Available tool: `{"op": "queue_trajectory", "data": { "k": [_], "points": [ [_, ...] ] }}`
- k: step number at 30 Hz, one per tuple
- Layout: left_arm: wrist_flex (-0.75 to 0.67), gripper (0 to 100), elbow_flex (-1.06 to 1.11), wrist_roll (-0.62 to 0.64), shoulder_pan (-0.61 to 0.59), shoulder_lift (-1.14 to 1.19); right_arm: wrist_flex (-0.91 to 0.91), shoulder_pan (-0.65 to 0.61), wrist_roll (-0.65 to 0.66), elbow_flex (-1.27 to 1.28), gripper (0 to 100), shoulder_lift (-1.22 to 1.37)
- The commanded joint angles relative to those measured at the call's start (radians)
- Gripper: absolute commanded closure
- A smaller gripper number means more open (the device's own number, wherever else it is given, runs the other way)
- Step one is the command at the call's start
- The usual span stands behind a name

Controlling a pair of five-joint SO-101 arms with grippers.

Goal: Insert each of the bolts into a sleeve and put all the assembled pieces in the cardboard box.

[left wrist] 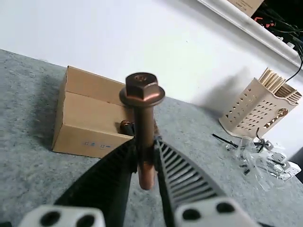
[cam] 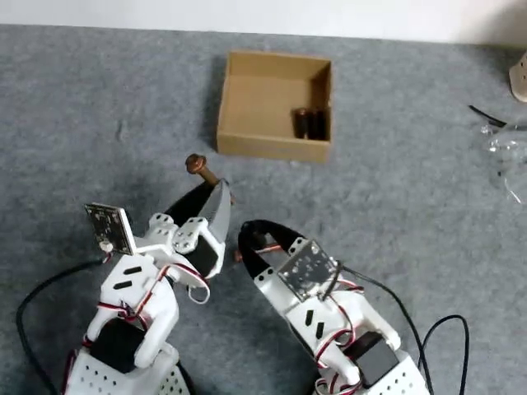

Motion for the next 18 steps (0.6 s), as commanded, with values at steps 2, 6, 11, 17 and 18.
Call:
{"op": "queue_trajectory", "data": {
  "k": [2,6,11,17,18],
  "points": [
    [-0.006,99,-0.004,0.011,0.012,-0.013,-0.116,-0.01,0.066,0.061,99.5,-0.012],
    [-0.005,99,-0.004,0.011,0.012,-0.013,-0.171,-0.008,0.084,0.145,99.5,-0.012],
    [-0.003,99,0.002,0.011,0.018,-0.013,-0.171,-0.007,0.084,0.162,99.5,-0.012],
    [-0.005,99,0.033,0.011,0.019,-0.013,-0.17,-0.005,0.084,0.16,99.5,-0.012],
    [-0.003,99,0.035,0.011,0.028,-0.013,-0.17,-0.005,0.084,0.16,99.5,-0.012]
  ]
}}
